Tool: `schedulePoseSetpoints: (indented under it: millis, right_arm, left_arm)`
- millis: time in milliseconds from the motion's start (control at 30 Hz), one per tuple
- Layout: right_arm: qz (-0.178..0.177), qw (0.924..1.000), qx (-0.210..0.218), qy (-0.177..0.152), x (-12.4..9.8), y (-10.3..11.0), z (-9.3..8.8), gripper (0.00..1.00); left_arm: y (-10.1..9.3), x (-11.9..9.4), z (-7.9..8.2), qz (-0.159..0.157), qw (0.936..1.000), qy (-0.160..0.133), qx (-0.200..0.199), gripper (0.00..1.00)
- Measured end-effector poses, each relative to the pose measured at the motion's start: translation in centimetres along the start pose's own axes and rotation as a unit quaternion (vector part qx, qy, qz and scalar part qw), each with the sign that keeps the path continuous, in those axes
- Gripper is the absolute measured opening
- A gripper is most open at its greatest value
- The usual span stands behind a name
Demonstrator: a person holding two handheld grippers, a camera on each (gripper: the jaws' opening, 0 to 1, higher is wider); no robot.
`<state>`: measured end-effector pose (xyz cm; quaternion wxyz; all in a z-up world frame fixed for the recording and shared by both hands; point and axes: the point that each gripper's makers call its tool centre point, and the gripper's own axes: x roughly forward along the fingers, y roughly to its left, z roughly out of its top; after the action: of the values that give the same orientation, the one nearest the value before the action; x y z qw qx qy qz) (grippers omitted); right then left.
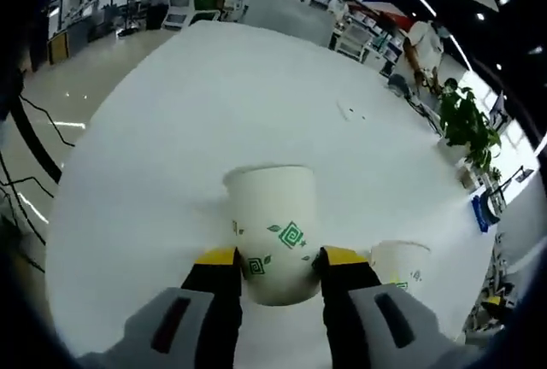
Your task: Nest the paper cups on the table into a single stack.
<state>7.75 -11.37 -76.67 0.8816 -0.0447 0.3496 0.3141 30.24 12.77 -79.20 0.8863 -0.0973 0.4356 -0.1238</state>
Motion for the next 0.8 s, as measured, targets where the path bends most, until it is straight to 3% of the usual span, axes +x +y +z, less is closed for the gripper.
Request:
schedulePoseSetpoints:
  millis: [167,267,467,600,800]
  right_arm:
    - [0.006,0.9999,-0.014,-0.001,0.3,-0.2,0.7,0.82]
    - [0.010,0.9997,-0.021,-0.003,0.4,-0.2,1.2,0.82]
    - [0.021,0.9992,-0.034,-0.009,0.7,-0.6,2.4,0.80]
    - [0.032,0.9984,-0.045,-0.013,0.9,-0.1,3.4,0.77]
    - [0.049,0.9963,-0.069,-0.019,1.3,0.5,5.2,0.76]
  left_arm:
    - [0.5,-1.5,0.2,0.001,0.9987,-0.015,0.049,0.34]
    - [1.4,-0.9,1.0,0.001,0.9970,-0.023,0.074,0.34]
    - [1.7,-2.0,1.7,-0.002,0.9930,-0.041,0.111,0.34]
    - [1.2,-3.4,2.0,-0.009,0.9880,-0.058,0.142,0.34]
    - [-0.8,-5.8,1.5,-0.013,0.9745,-0.072,0.212,0.34]
